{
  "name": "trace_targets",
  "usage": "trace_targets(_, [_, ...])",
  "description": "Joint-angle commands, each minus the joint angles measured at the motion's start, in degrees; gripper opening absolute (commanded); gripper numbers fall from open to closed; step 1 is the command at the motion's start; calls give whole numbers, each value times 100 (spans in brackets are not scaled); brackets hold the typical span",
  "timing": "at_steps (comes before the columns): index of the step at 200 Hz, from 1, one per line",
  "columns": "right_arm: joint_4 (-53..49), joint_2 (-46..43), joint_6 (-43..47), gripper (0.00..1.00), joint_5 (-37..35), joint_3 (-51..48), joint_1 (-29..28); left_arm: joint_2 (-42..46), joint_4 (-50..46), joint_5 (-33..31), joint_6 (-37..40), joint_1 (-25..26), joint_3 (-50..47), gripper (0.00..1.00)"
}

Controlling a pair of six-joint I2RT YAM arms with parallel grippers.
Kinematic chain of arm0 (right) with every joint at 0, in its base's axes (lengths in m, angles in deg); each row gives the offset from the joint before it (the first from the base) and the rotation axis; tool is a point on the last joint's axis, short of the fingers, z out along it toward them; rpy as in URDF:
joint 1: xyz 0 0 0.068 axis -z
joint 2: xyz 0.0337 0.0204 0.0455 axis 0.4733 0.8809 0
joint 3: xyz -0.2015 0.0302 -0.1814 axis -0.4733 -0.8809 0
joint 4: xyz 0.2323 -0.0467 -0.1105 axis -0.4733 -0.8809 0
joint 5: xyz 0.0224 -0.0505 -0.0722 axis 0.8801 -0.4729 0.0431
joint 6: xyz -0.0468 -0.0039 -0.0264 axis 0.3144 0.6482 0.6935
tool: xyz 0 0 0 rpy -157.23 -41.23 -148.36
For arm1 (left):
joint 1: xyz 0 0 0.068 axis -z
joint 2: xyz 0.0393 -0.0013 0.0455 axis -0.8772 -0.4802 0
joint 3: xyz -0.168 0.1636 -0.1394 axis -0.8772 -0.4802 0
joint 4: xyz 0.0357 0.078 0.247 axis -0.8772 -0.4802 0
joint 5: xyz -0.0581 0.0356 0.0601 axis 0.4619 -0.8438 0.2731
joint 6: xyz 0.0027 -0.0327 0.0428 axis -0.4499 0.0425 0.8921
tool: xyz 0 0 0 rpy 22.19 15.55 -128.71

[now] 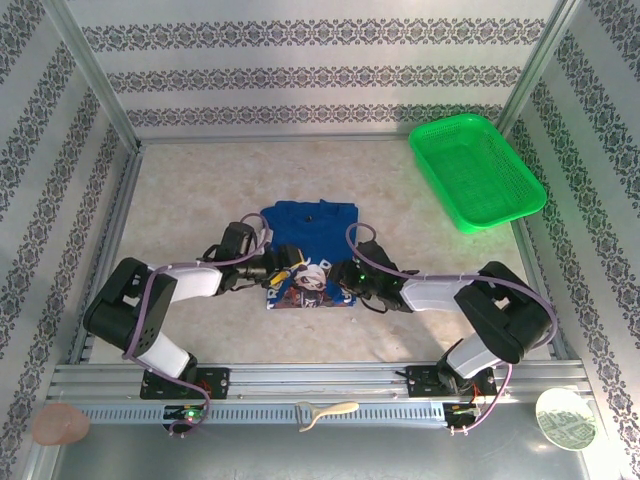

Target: Fold the inside-out t-shirt

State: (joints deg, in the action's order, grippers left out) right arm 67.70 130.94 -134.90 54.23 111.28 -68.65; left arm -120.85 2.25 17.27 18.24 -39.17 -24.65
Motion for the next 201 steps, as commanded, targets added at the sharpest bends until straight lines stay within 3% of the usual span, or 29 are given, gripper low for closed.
trace_targets(1, [-36, -121, -948, 40, -520, -686, -302, 184, 389, -307, -379, 85, -689, 83])
trace_targets(32, [-516, -964, -1409, 40, -1053, -1162, -852, 1124, 32, -649, -490, 184, -1362, 85])
trace_targets(48, [-802, -1478, -1338, 42, -1169, -1178, -896, 1750, -768, -824, -213, 131, -1139, 91])
trace_targets(74, [-2057, -2520, -376, 47, -1348, -591, -449, 2337, -2705, -1310, 931, -199, 118, 100])
trace_targets(94, [-3045, -2848, 680, 61, -1346, 66, 275, 2065, -3817, -1597, 1578, -767, 1085, 100])
trace_targets(109, [-3512, -2623, 1413, 71, -1332, 570, 821, 1438, -4400, -1568, 1940, -1204, 1707, 100])
trace_targets(140, [-3735, -1454, 2389, 75, -1139, 1515, 1550, -191, -5010, -1326, 2479, -1587, 2751, 100])
trace_targets(168, [-3725, -375, 2652, 76, -892, 2275, 1649, -1102, -5196, -1027, 2569, -1547, 3397, 100])
trace_targets(201, [-3719, 502, 2604, 76, -823, 2803, 1529, -1416, -5230, -1059, 2539, -1349, 3612, 100])
